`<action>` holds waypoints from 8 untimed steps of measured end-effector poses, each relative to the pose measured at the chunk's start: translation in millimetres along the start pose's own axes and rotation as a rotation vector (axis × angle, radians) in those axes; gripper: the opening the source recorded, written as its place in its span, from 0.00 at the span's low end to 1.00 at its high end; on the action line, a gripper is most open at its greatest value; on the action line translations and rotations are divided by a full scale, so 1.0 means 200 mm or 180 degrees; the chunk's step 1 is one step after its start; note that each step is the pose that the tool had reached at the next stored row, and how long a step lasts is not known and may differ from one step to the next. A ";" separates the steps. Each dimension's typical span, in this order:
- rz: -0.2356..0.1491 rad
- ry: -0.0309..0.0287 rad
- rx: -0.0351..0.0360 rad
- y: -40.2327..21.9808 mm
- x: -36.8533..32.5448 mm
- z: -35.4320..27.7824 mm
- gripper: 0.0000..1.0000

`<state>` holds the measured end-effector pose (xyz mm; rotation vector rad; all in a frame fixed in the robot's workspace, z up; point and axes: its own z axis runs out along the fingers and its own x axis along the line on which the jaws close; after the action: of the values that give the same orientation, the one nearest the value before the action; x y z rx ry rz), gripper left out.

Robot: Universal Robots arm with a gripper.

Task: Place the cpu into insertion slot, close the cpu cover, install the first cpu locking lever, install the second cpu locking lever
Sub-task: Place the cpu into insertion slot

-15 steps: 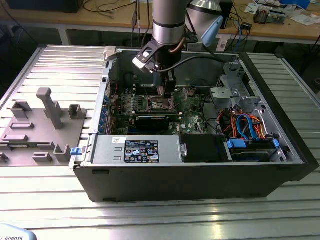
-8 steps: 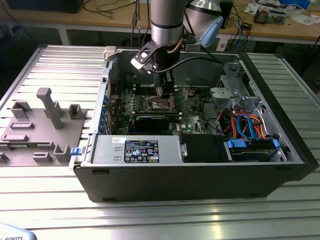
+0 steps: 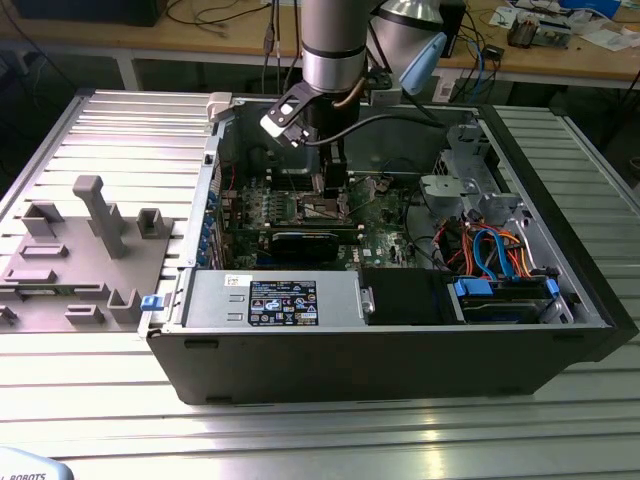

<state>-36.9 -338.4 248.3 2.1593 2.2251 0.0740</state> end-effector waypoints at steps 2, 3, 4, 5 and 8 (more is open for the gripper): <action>0.0112 -0.0008 0.0000 0.000 0.000 0.001 0.55; 0.0155 -0.0011 -0.0001 0.000 0.000 0.002 0.55; 0.0196 -0.0013 -0.0001 0.000 0.000 0.002 0.55; 0.0235 -0.0016 -0.0001 0.000 0.000 0.003 0.55; 0.0356 -0.0024 -0.0001 0.000 0.000 0.004 0.55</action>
<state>-36.9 -338.4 247.4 2.2783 2.0988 0.0696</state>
